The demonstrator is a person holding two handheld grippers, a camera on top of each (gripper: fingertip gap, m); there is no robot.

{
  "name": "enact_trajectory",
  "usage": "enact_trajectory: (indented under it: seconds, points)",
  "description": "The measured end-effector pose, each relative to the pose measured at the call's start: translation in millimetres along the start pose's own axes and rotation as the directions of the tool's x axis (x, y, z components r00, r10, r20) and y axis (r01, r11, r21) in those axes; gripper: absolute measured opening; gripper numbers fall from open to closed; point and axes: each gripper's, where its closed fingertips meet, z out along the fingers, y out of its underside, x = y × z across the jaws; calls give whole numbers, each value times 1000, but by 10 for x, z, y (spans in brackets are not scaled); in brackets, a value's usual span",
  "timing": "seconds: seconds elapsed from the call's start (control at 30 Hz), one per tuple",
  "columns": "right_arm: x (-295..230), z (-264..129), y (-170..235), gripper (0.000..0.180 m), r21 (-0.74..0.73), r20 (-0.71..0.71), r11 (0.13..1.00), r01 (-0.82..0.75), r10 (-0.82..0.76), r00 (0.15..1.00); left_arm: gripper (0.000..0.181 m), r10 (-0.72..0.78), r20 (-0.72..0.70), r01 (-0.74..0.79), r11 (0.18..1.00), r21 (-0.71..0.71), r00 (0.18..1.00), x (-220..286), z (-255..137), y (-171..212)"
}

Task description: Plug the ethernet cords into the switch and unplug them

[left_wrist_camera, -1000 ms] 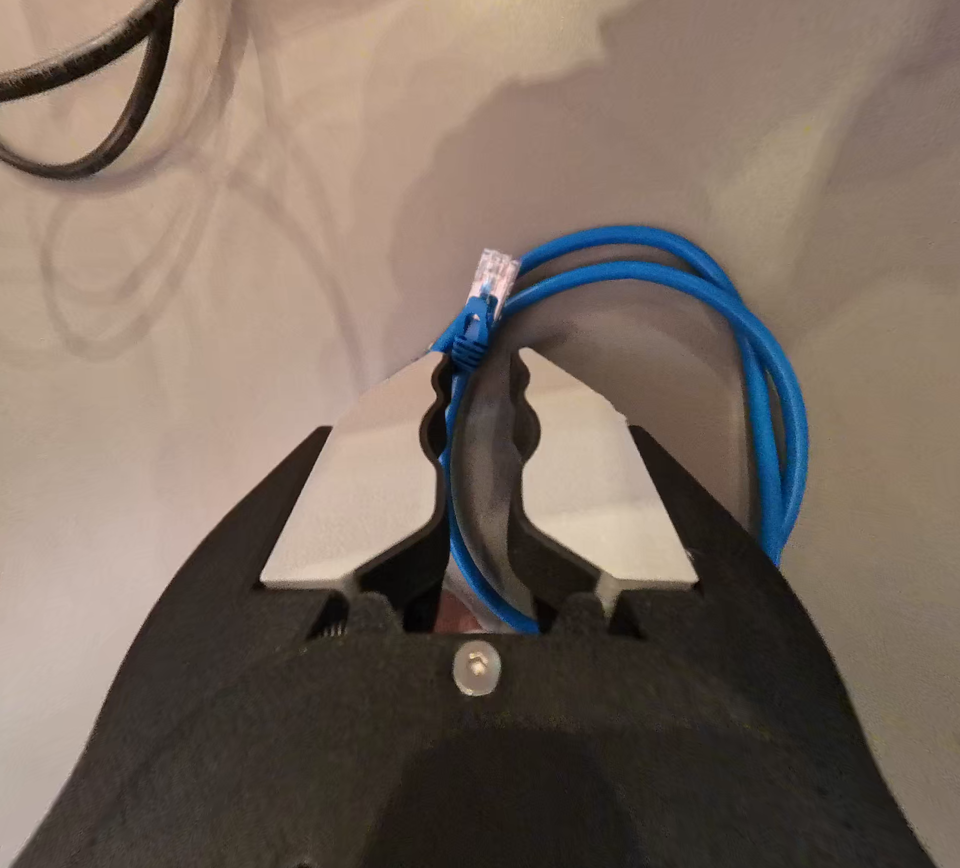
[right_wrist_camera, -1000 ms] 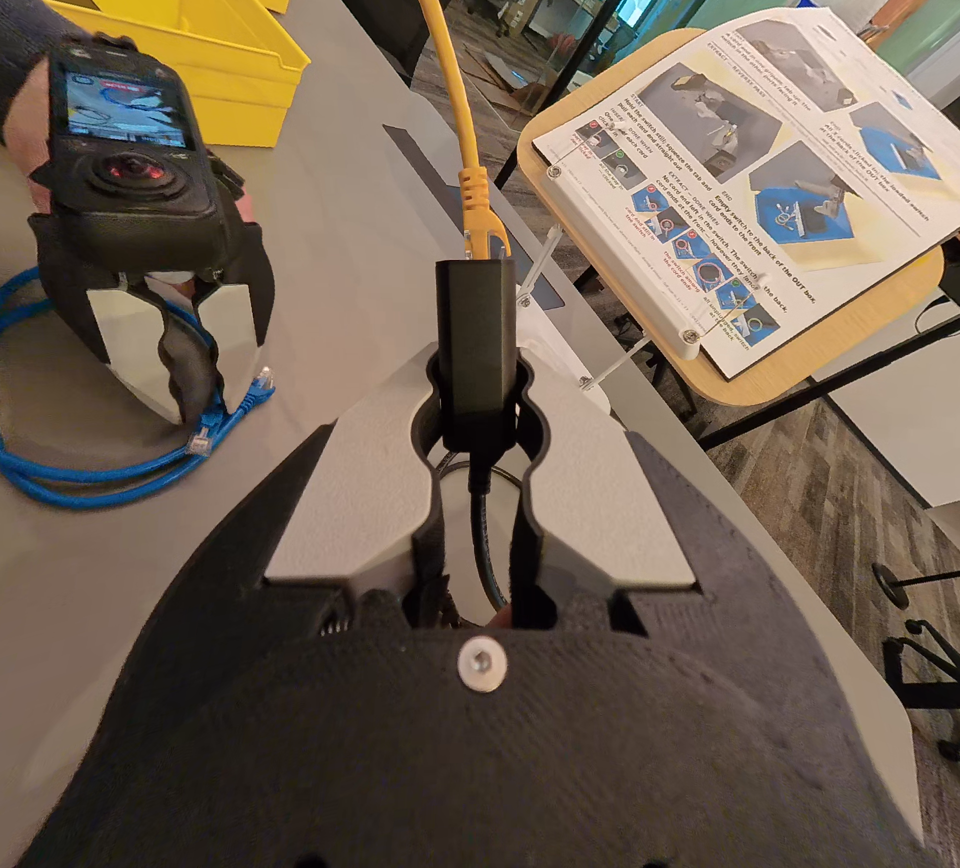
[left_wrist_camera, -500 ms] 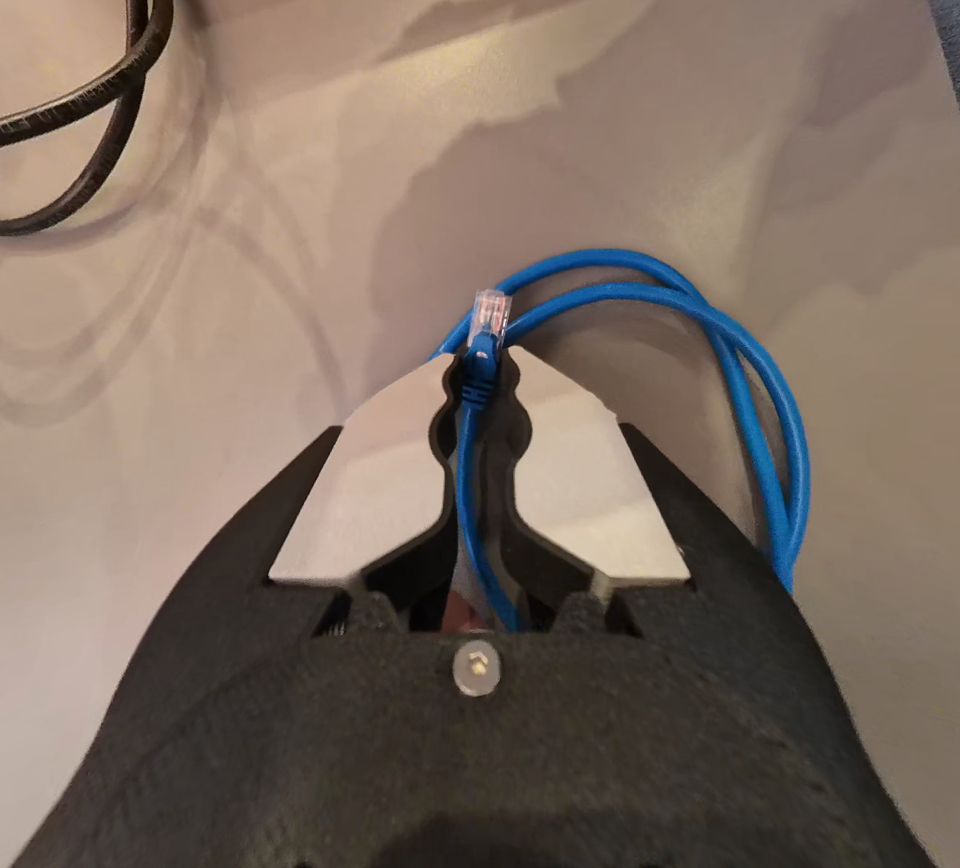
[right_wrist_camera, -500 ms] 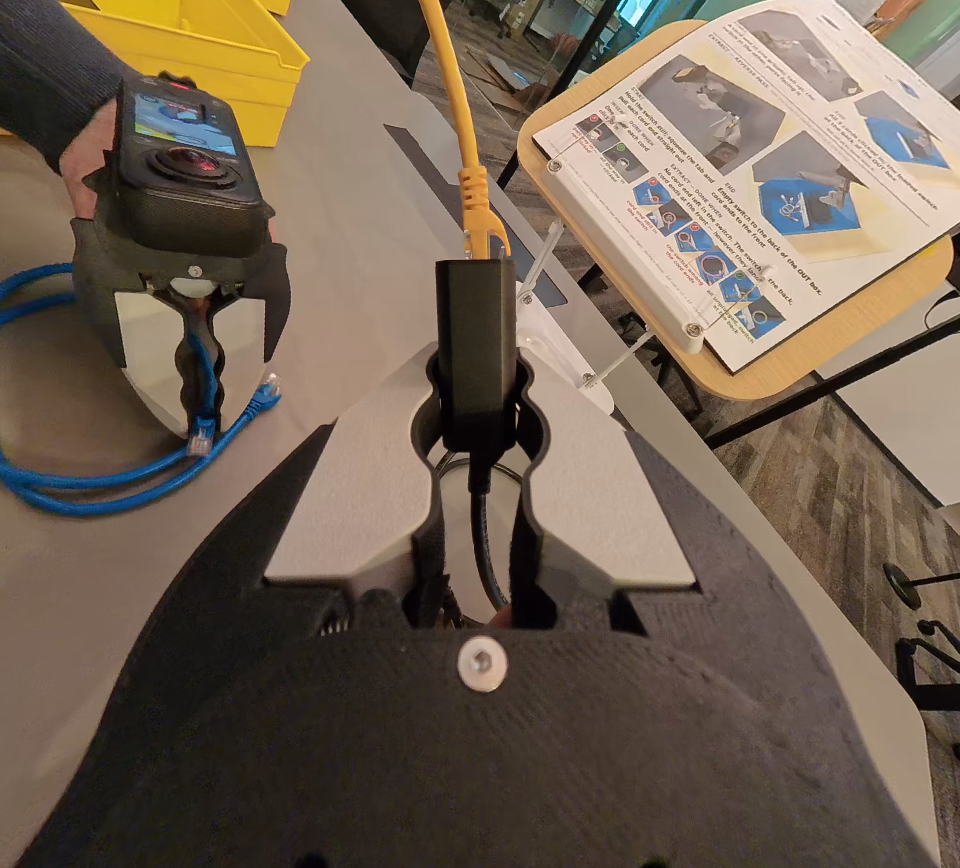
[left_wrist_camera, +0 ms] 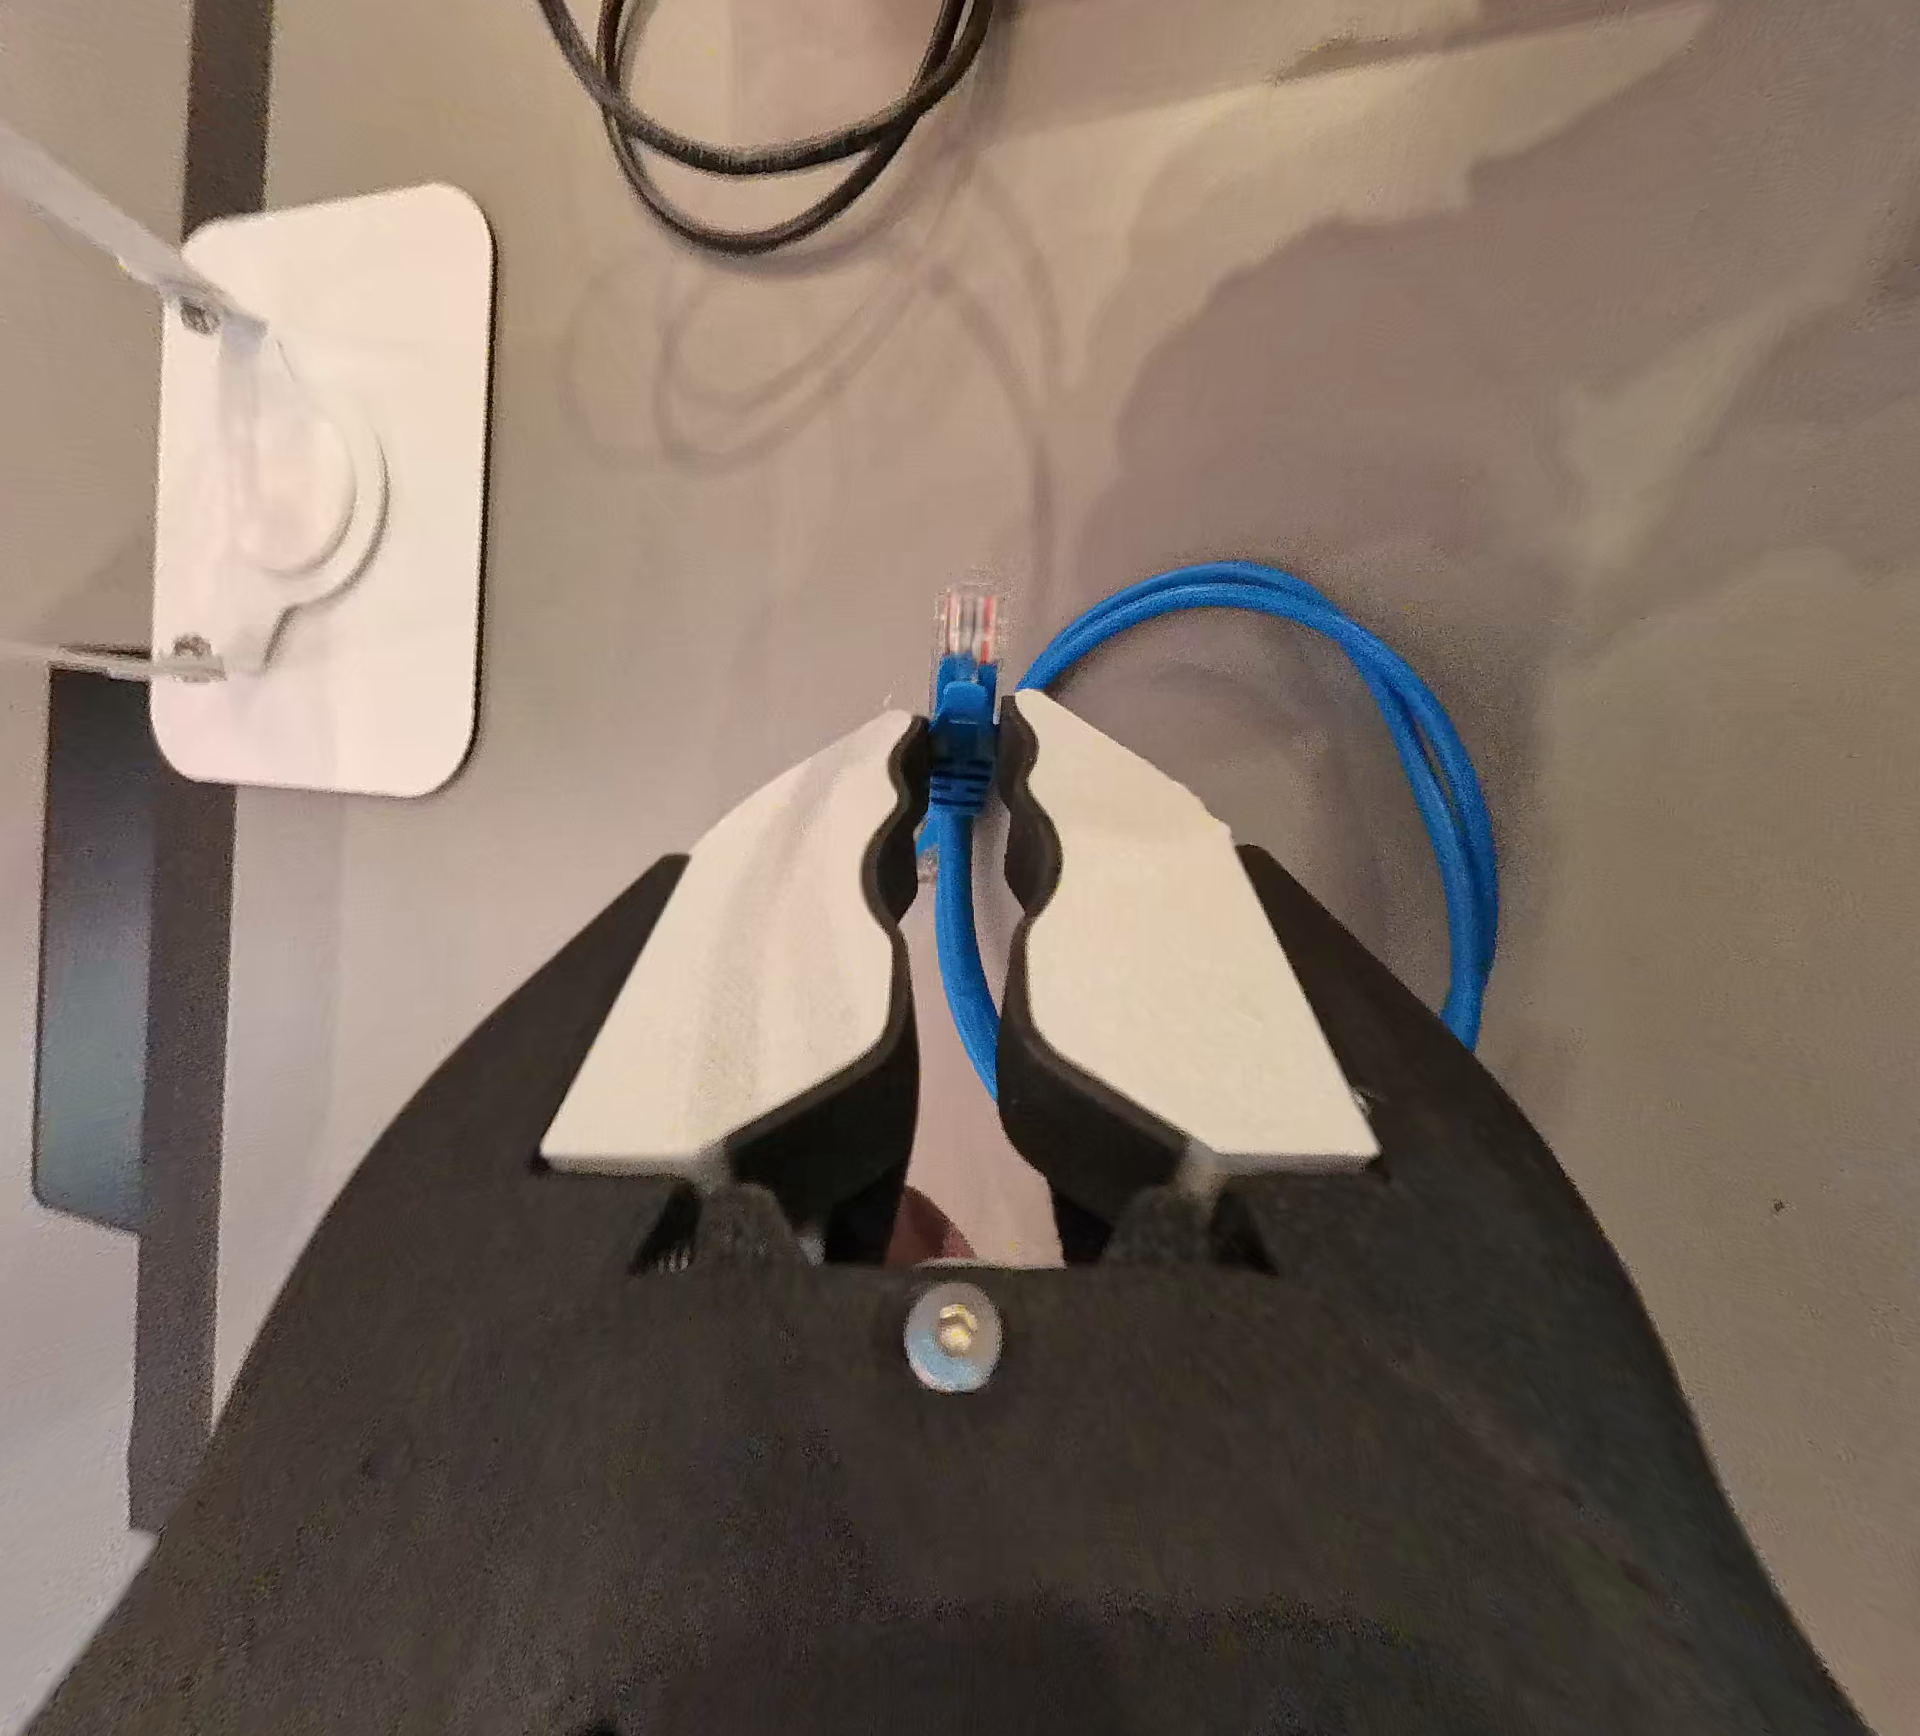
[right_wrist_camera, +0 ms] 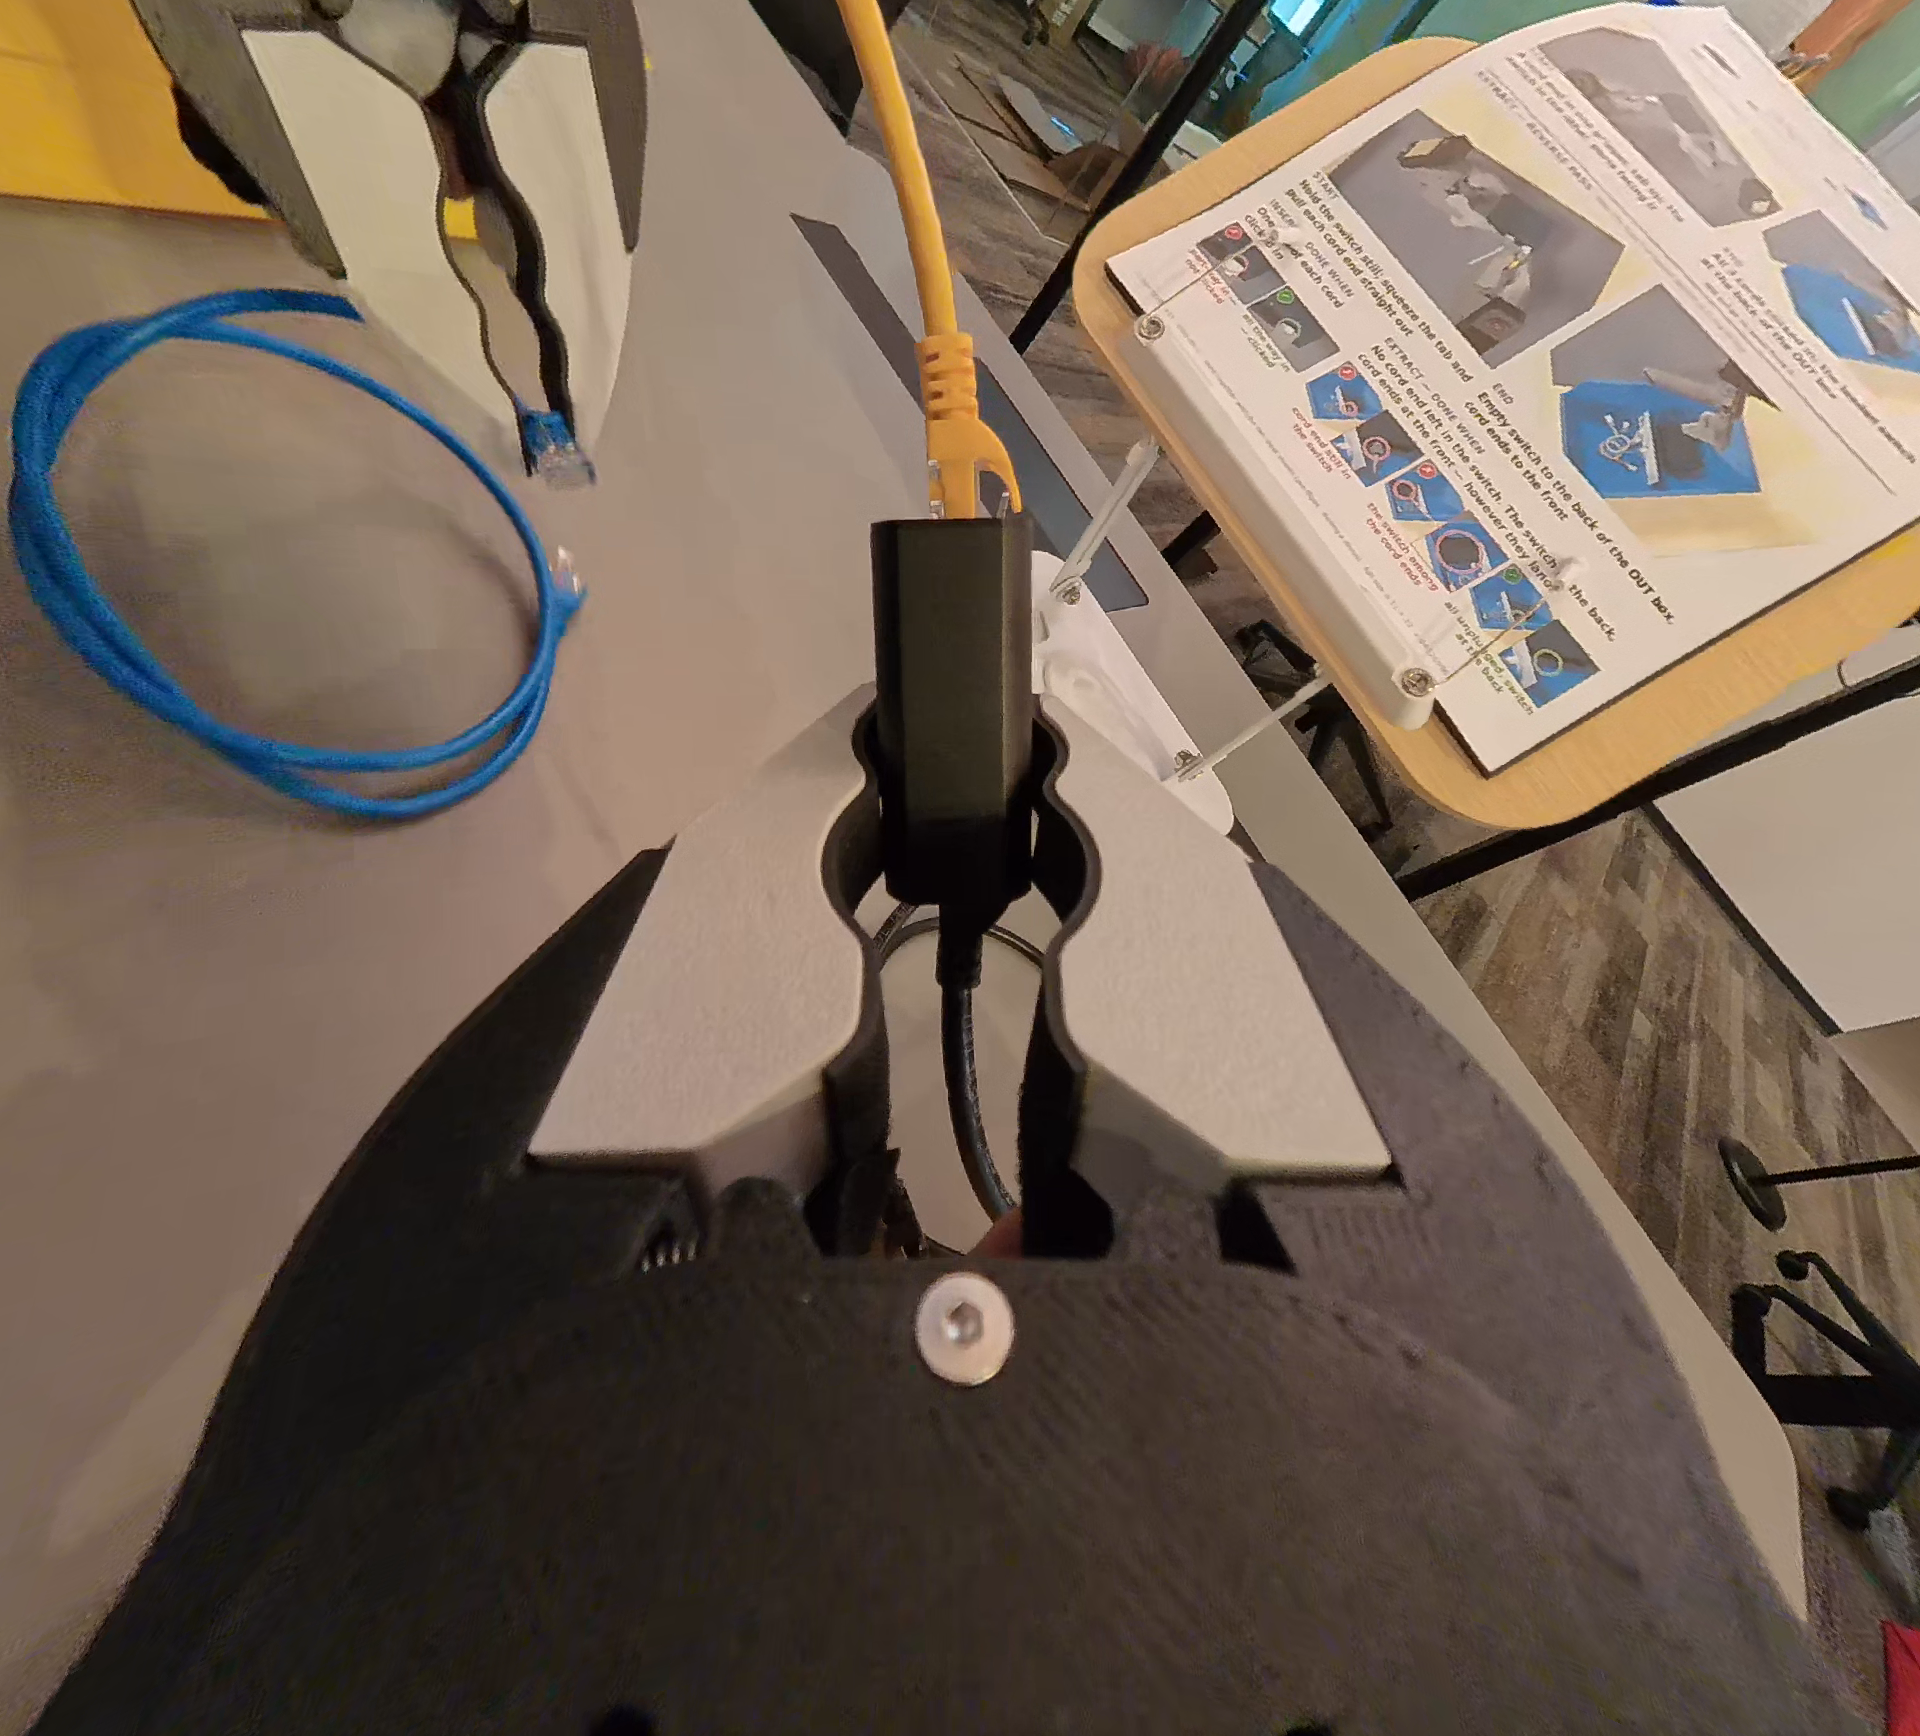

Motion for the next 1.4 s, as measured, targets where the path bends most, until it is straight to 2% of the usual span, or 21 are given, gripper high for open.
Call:
enact_trajectory:
  seconds: [0.03, 0.17, 0.33, 0.57, 0.7, 0.83, 1.0, 1.13, 1.4]
  points:
    - [-13, 9, -8, 21, -1, 3, 1000, 4, -4, 1000, 12, -24, -12, 23, 999, -40, 1000, 19, 18, 60]
    - [-39, 19, -30, 21, -5, 6, 1000, 14, -14, 1000, 12, -59, -56, 48, 982, -183, 997, 269, 368, 294]
    - [-59, 7, -40, 21, -6, 7, 1000, 19, -19, 1000, 13, -108, -11, 103, 970, -220, 994, 535, 743, 396]
    - [-79, 31, -29, 21, 5, 18, 1000, 14, -14, 1000, 24, -211, 21, 211, 976, -55, 977, 590, 714, 420]
    - [-88, 31, -30, 21, 11, 22, 1000, 9, -10, 1000, 15, -195, 28, 195, 980, -25, 980, 585, 739, 408]
    - [-54, 2, -36, 21, 17, 14, 1000, 3, -3, 1000, 25, -222, 41, 222, 975, -8, 974, 565, 694, 454]
    - [-72, 22, -33, 22, 20, 23, 1000, -1, 1, 1000, 29, -279, 90, 282, 959, -14, 956, 524, 656, 550]
    - [-86, 22, -41, 21, 18, 25, 1000, 6, -6, 1000, 14, -314, 102, 315, 949, 7, 944, 515, 653, 591]
    - [-99, 9, -69, 22, 28, 21, 999, 27, -27, 999, 11, -311, 156, 315, 949, 2, 937, 439, 537, 586]
